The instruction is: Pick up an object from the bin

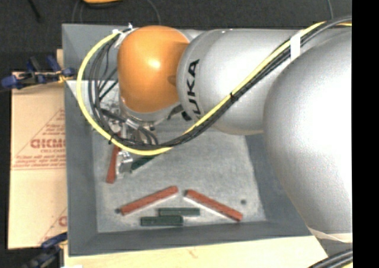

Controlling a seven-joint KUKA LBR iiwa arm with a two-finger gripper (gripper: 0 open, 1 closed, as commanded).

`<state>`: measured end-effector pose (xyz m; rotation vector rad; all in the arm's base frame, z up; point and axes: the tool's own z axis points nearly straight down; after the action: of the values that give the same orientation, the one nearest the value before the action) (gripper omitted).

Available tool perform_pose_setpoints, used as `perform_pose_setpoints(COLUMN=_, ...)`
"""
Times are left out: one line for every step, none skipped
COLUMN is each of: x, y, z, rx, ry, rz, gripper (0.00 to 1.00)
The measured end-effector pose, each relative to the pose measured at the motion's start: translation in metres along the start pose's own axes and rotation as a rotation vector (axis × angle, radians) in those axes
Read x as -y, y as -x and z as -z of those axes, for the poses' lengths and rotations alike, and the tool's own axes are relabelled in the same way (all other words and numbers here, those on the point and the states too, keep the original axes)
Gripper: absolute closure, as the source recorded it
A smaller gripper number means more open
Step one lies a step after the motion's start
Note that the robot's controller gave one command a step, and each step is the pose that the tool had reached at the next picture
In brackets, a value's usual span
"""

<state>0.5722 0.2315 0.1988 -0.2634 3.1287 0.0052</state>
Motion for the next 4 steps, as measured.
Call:
perform_pose_setpoints(x=0.030, y=-0.043, z=-0.039, rx=0.009, ry=0.001, rz=-0.026, gripper=0.00)
perform_pose_setpoints(x=0.035, y=-0.029, z=-0.098, rx=0.005, ry=-0.003, rz=-0.027, gripper=0.00)
perform_pose_setpoints(x=0.037, y=-0.026, z=-0.112, rx=0.030, ry=0.000, rz=0.057, gripper=0.00)
perform_pose_setpoints(x=0.042, y=-0.048, z=-0.116, rx=0.026, ry=-0.002, rz=0.072, gripper=0.00)
